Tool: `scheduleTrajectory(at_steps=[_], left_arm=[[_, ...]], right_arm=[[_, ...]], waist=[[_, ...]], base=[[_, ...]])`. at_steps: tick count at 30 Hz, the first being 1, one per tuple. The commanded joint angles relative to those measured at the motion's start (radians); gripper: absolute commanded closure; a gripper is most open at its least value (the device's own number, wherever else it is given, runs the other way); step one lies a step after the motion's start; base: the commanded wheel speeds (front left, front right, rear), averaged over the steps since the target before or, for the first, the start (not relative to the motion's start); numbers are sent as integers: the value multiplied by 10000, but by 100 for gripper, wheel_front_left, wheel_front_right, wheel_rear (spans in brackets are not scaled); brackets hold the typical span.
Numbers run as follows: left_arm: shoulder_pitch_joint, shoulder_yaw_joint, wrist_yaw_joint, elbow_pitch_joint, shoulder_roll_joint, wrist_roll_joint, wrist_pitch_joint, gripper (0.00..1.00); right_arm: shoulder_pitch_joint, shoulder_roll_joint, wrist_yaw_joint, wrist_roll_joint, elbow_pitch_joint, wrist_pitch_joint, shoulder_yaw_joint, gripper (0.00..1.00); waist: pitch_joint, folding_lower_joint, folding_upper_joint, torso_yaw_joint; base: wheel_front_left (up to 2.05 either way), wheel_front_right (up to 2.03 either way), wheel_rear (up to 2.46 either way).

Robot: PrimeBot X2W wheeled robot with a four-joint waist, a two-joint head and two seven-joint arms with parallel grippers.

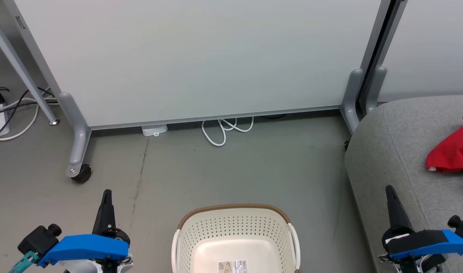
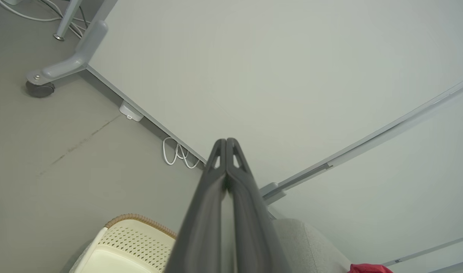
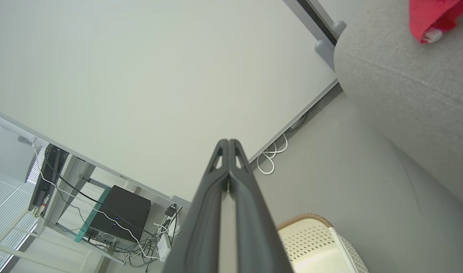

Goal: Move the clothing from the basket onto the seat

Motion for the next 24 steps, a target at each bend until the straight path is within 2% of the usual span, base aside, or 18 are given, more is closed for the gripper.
scheduleTrajectory(at_steps=[1,24], left_arm=[[-291,94,-37,-151,2,-282,82,100],[-361,422,-55,-320,0,-2781,722,100]], right_arm=[[-246,-47,3,282,-153,68,-39,100],[-340,-55,3,2836,-239,709,-145,100]], waist=[[2,0,0,-9],[45,0,0,-186]], base=[[0,0,0],[0,0,0]])
